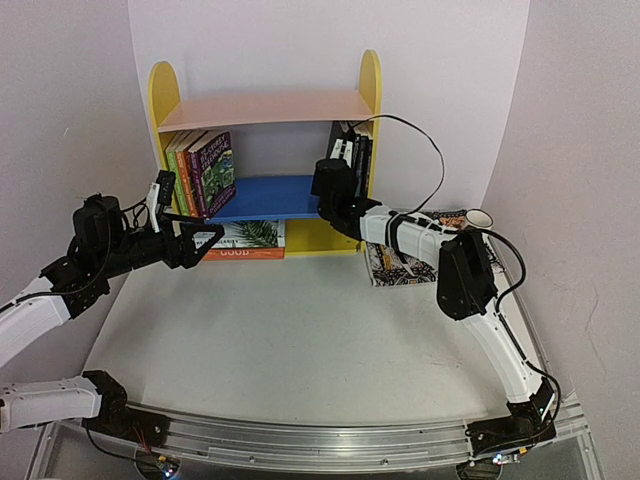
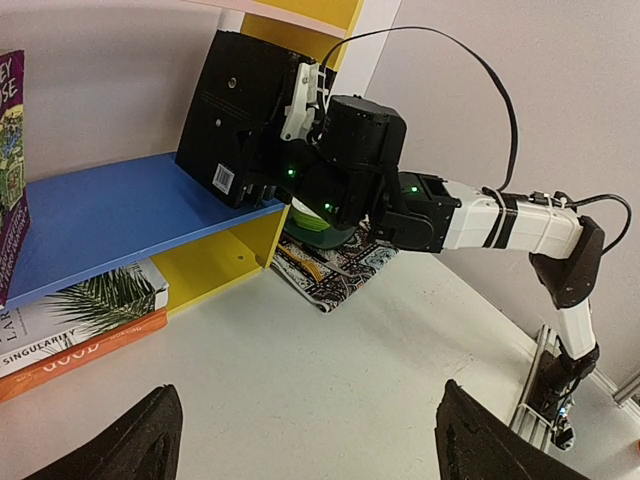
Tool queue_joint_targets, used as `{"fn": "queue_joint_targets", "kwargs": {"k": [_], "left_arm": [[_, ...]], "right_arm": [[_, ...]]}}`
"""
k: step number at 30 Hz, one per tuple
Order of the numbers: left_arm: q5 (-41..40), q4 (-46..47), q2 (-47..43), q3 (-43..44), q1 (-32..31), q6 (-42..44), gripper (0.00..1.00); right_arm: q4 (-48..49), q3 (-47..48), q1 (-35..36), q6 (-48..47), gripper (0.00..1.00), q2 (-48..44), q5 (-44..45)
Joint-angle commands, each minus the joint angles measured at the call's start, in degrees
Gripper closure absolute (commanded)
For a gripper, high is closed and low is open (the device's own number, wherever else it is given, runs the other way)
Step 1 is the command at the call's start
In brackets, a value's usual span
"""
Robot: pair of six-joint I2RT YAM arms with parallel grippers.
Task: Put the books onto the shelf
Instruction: Place the book on the book pile on the shelf.
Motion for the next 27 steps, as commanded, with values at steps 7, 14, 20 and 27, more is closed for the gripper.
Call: {"fn": "queue_joint_targets", "kwargs": {"k": [7, 14, 20, 27], "left_arm": [[1.19, 1.39, 0.05, 2.02, 0.11, -0.36, 0.11], [1.29, 1.39, -0.56, 1.65, 0.10, -0.52, 0.11], [1.31, 1.39, -0.64, 1.60, 0.09, -0.64, 0.11], [1.62, 1.39, -0.19, 1.85, 0.08, -0.74, 0.11]], "right_arm": [[3.58, -1.27, -0.74, -0.17, 0.64, -5.81, 6.63], [5.69, -4.26, -0.09, -0.89, 0.64, -7.37, 7.80], [7.57, -7.11, 0.41, -1.69, 0.63, -8.93, 8.78], [9.80, -11.53, 0.75, -1.95, 0.61, -11.28, 9.97]]}}
